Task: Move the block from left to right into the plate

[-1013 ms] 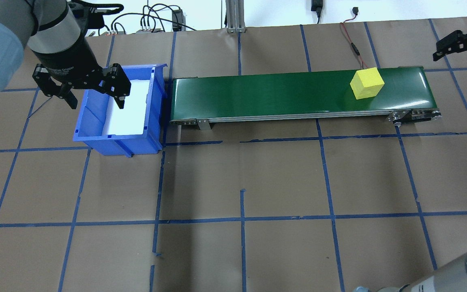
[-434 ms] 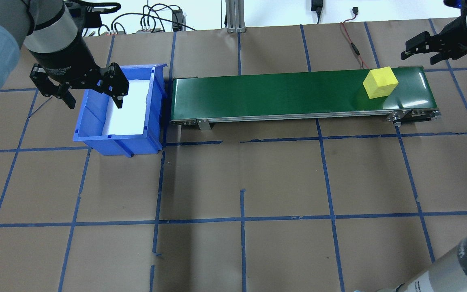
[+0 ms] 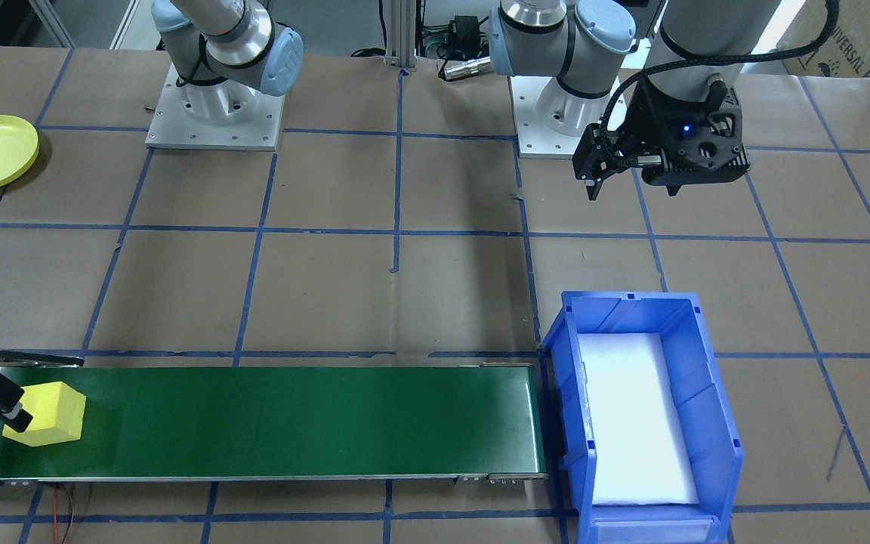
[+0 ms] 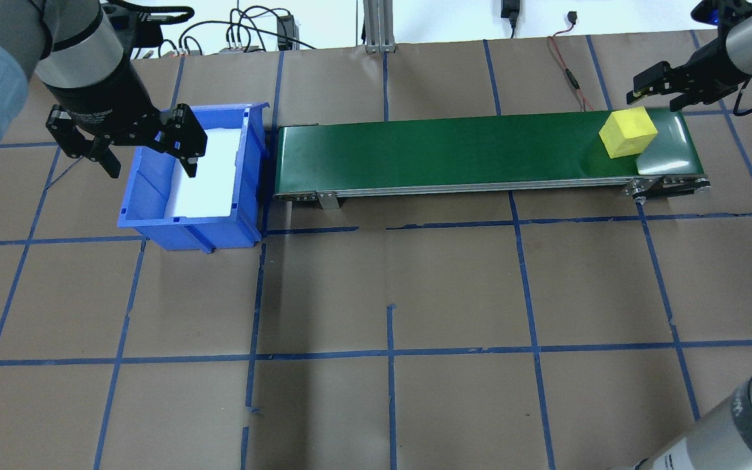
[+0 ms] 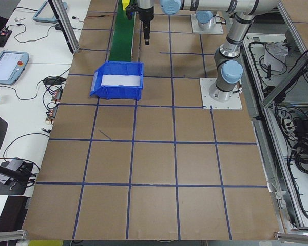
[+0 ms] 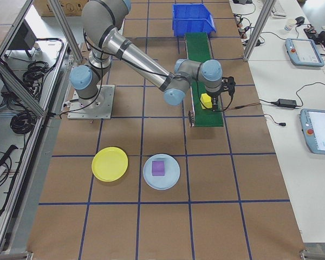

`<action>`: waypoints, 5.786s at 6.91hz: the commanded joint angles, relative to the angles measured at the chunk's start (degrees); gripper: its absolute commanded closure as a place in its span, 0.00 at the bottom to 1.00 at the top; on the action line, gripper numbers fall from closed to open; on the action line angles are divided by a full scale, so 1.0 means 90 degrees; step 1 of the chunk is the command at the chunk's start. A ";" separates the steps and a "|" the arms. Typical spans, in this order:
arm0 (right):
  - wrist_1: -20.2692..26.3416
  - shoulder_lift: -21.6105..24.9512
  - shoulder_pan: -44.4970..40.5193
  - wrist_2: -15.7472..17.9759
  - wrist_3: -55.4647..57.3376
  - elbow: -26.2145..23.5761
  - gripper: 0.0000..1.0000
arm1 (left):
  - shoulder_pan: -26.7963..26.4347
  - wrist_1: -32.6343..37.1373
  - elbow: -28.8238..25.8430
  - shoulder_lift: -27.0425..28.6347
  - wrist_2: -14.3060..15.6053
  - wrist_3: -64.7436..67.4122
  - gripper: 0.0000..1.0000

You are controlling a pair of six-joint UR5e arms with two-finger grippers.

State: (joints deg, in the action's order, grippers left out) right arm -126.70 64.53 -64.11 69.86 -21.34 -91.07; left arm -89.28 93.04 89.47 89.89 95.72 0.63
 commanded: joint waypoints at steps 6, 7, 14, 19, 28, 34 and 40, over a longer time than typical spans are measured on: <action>-0.0102 0.0017 -0.0035 0.1652 0.0028 -0.0224 0.75 | 0.0027 -0.0403 0.0068 -0.0262 -0.0098 -0.0089 0.00; -0.0073 0.0182 -0.0006 0.2039 -0.0011 -0.0252 0.80 | 0.0076 -0.0503 0.0127 -0.0271 -0.0079 -0.0147 0.00; 0.1549 0.3104 0.3418 0.3425 -0.2980 -0.3052 0.89 | -0.0031 -0.0416 0.0157 -0.0223 -0.0031 -0.0138 0.00; 0.0408 0.2355 0.6066 0.3576 -0.4522 -0.3583 0.74 | -0.0060 -0.0397 0.0186 -0.0242 -0.0030 -0.0312 0.00; 0.3019 0.3082 0.2513 0.3302 -0.1483 -0.1280 0.00 | 0.0008 -0.0250 0.0088 -0.0262 -0.0021 -0.0832 0.00; 0.4975 0.2695 -0.2144 0.2161 0.2381 0.1023 0.00 | -0.0041 -0.0260 0.0147 -0.0252 -0.0108 -0.0812 0.00; 0.4244 0.2596 -0.2681 0.2259 0.2555 0.0694 0.00 | -0.0031 -0.0260 0.0118 -0.0252 -0.0109 -0.0832 0.00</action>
State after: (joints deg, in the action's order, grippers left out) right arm -87.82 87.90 -87.37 90.72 0.06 -85.20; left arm -89.57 90.70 90.53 87.63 94.68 -6.85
